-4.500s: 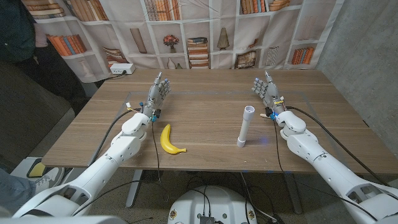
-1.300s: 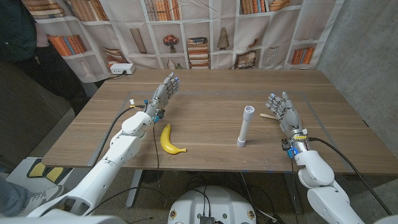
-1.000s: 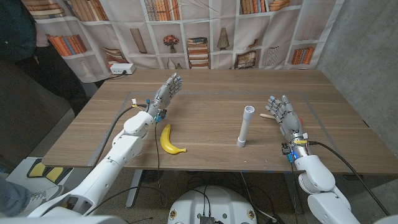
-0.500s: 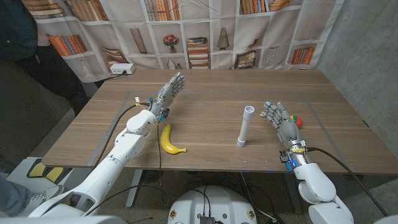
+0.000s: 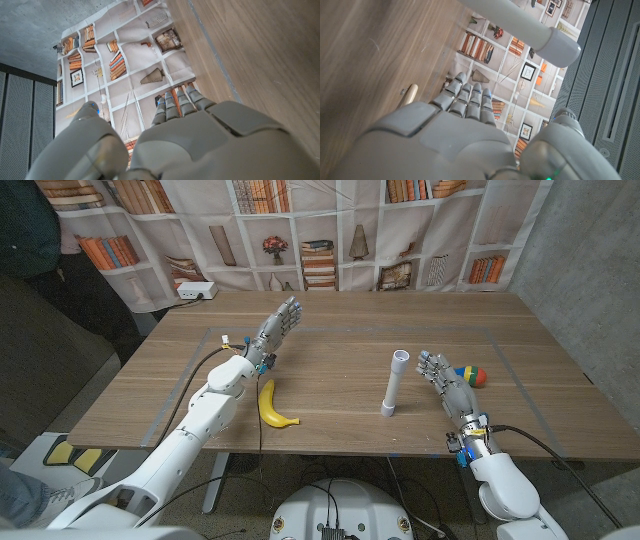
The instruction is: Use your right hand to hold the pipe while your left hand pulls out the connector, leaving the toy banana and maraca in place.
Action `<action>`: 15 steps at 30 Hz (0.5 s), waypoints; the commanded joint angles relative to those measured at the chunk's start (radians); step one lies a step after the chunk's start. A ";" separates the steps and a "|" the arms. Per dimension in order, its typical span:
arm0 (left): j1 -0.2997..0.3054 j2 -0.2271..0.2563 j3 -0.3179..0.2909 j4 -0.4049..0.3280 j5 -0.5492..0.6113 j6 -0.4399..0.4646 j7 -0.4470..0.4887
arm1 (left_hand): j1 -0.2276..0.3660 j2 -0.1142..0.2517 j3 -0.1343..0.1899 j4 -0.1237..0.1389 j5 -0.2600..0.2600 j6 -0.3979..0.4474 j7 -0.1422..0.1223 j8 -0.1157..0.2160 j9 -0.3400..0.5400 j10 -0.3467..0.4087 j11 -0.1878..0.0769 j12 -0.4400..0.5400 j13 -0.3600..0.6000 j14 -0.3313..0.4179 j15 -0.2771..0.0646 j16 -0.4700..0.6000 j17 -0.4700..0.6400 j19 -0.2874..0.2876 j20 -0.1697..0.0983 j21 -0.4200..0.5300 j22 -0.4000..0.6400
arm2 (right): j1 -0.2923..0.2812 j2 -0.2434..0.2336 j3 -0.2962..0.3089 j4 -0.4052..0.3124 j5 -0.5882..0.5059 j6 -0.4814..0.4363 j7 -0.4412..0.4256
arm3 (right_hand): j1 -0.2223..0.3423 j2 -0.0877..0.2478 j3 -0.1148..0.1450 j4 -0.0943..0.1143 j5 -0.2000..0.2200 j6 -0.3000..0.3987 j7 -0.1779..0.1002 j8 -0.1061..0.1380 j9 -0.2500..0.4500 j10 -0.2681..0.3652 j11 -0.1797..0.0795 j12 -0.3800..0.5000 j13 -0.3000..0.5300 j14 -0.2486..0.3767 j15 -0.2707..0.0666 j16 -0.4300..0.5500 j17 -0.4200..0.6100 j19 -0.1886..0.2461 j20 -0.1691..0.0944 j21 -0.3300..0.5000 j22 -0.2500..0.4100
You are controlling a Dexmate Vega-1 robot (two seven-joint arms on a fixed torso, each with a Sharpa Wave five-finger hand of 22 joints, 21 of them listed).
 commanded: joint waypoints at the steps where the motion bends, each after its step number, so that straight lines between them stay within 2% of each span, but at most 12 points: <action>1: -0.026 -0.004 0.011 0.012 0.005 0.003 -0.013 | 0.008 -0.001 0.003 -0.003 0.009 0.011 0.001 -0.002 0.003 0.008 -0.003 0.000 0.001 0.013 0.001 -0.005 0.002 0.004 -0.019 -0.003 0.002 | -0.029 0.013 -0.009 -0.006 -0.050 0.013 -0.027 | 0.020 -0.001 0.003 -0.010 0.011 0.003 -0.011 0.008 0.001 0.013 -0.004 0.004 0.003 0.014 -0.024 0.003 0.001 0.009 -0.060 -0.004 0.005; 8: -0.066 -0.011 0.032 0.018 0.029 0.037 -0.001 | 0.010 -0.001 0.002 -0.004 0.009 0.012 0.001 -0.003 0.003 0.006 -0.003 -0.002 0.001 0.012 0.000 -0.006 0.003 0.004 -0.019 -0.007 0.002 | -0.007 0.007 -0.008 0.026 -0.034 0.009 -0.017 | 0.025 -0.002 0.002 -0.014 0.013 0.006 -0.014 0.008 0.001 0.018 -0.006 0.005 0.003 0.018 -0.027 0.003 0.001 0.014 -0.062 -0.005 0.005; 15: -0.130 -0.041 0.050 0.074 0.043 0.029 -0.005 | 0.012 0.000 0.001 -0.004 0.009 0.006 -0.002 -0.006 0.003 0.004 -0.004 -0.004 0.001 0.007 0.000 -0.009 0.003 -0.003 -0.017 -0.013 0.003 | -0.003 -0.011 0.012 0.035 -0.056 0.014 -0.017 | 0.027 -0.002 0.001 -0.016 0.015 0.013 -0.017 0.009 0.001 0.025 -0.011 0.006 0.003 0.024 -0.029 0.004 0.001 0.020 -0.064 -0.006 0.005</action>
